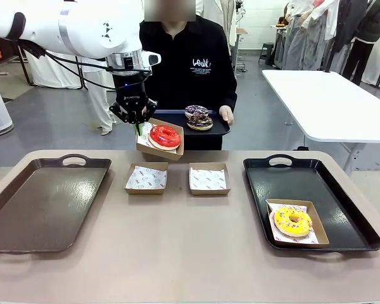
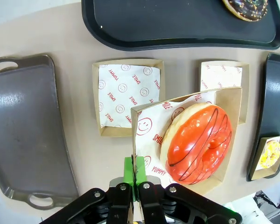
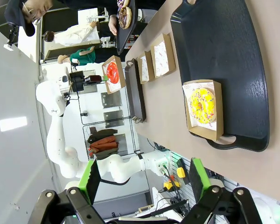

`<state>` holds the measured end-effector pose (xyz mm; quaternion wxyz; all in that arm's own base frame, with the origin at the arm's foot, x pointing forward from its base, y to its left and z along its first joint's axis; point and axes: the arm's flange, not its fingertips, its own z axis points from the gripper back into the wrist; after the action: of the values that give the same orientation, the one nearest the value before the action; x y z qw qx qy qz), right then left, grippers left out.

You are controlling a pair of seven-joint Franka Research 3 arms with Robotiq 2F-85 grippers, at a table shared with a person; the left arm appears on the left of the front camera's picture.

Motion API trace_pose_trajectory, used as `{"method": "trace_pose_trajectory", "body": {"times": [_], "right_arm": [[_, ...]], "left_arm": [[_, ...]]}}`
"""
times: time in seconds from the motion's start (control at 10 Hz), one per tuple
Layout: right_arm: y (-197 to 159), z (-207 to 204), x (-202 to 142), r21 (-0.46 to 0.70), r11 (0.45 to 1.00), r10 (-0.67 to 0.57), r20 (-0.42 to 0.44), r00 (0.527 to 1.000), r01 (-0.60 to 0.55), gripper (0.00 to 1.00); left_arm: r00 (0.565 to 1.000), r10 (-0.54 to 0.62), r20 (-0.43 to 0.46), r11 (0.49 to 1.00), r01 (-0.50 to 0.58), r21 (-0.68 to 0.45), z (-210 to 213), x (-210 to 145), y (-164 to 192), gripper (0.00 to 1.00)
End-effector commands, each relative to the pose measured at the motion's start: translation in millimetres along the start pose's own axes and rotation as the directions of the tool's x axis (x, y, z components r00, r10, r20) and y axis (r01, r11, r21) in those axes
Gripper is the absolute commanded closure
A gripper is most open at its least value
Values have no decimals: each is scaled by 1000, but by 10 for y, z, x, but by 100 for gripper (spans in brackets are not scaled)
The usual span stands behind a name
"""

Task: Individually package the donuts and arrange them on the tray.
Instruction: Place the picked Paper togo box on the Handle tray while simultaneously picking up another Paper togo box from the table with the other hand.

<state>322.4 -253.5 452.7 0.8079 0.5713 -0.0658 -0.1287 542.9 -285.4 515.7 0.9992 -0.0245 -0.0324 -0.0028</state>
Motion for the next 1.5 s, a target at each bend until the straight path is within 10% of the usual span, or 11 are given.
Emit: {"method": "trace_pose_trajectory", "body": {"times": [0.0, 0.6, 1.4], "right_arm": [[-11, 0, -10, 8, 1000, -5, -1, 1000, 5, 0], [0, -1, 0, 0, 1000, 0, 0, 1000, 0, 0], [1943, -1957, 292, -398, 898, 177, -58, 983, -185, 0]], "left_arm": [[1000, -1, 6, 1000, 1, -1, 14, -45, 18, 100], [998, -56, 8, 998, 56, 1, 23, -140, 217, 99], [1000, -8, -31, 996, 5, -84, -108, -1615, 1855, 99]]}}
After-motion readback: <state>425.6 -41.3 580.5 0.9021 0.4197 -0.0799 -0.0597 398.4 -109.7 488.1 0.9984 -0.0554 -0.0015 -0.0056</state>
